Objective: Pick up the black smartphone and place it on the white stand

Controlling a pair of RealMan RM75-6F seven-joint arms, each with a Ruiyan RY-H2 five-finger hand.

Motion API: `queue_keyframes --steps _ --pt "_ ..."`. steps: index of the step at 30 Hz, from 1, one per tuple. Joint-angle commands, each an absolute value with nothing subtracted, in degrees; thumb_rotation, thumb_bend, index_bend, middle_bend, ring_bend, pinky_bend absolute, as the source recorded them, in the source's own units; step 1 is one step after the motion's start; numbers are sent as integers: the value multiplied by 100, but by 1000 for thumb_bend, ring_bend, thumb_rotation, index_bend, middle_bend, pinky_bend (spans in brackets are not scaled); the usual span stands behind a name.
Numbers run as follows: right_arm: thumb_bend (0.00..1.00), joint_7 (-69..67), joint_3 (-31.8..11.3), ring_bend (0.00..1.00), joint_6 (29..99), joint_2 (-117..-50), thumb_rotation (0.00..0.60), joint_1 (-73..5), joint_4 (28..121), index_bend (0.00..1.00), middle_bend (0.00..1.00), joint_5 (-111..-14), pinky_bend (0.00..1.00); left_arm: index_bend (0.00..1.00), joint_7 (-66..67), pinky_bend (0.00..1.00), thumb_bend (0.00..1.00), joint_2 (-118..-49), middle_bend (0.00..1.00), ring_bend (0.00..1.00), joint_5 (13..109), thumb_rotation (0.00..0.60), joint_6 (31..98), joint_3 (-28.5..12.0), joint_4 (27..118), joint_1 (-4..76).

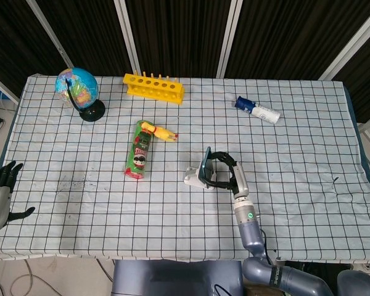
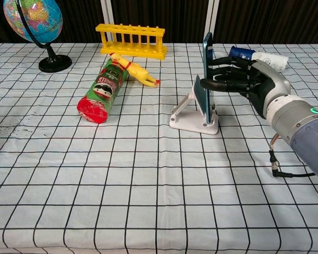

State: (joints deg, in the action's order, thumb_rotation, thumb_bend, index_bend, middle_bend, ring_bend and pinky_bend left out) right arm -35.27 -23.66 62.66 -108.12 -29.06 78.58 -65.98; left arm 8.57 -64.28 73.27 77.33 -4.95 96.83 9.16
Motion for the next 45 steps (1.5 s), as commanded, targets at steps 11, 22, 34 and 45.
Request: queue_keyframes --steps 11,22,34,45 --pt "0 -3430 -2353 136 6200 -10803 600 -2916 7918 413 397 -6533 175 0 856 0 0 -6429 0 0 7330 600 7748 -494 9681 912" --pt "0 -3355 -2386 71 6164 -10782 600 -2938 7975 301 289 -6493 175 0 844 0 0 -6425 0 0 7337 600 7754 -494 9681 911" --pt "0 -3293 -2372 39 6183 -10762 600 -2922 8033 238 235 -6485 165 0 853 0 0 -6429 0 0 7329 600 7752 -496 9681 914" --pt "0 -3137 -2289 0 6253 -10664 600 -2850 8158 90 72 -6526 161 0 863 0 0 -6433 0 0 7339 600 7773 -496 9679 910"
